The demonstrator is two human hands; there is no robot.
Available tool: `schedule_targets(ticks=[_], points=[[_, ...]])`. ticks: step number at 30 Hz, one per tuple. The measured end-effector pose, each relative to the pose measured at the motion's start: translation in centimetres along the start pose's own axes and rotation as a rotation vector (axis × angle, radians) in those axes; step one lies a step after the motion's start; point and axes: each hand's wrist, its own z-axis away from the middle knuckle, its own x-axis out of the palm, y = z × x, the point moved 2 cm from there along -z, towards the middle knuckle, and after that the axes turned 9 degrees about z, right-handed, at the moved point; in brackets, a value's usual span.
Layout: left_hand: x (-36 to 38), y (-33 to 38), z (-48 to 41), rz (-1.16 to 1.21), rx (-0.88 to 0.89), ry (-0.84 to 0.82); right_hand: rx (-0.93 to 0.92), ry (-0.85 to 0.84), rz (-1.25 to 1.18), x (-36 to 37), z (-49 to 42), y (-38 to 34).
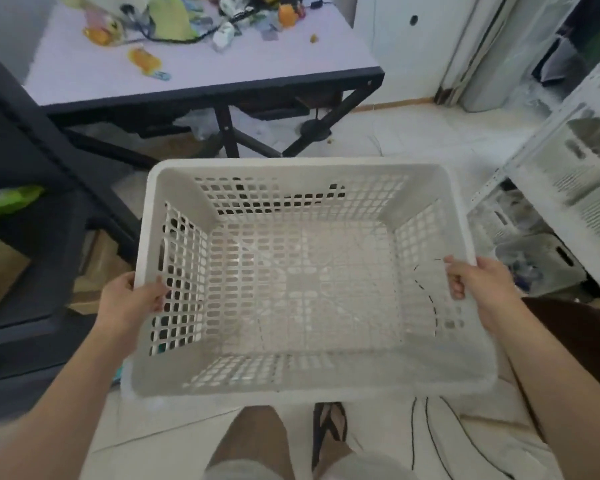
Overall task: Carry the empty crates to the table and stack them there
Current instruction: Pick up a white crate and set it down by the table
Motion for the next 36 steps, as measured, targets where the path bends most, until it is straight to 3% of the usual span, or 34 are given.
schedule_targets(ticks=[9, 15, 19, 27, 36], points=[[3.7, 1.5, -15.0, 0.042, -0.119, 0.145, -0.029, -0.129, 0.111, 11.8, -17.0, -7.6], [6.4, 0.7, -29.5, -0.029, -0.221, 0.133, 0.065, -0.137, 0.171, 21.6, -27.9, -7.0], [10.1, -3.5, -39.1, -0.076, -0.289, 0.130, 0.138, -0.132, 0.227, 29.4, -36.4, -3.5], [17.4, -18.5, -52.8, -0.087, -0.348, 0.167, 0.160, -0.160, 0.300, 43.5, -51.8, 9.1], [21.9, -30.3, -61.3, -0.143, -0.374, 0.153, 0.200, -0.192, 0.341, 51.1, -59.4, 20.3]])
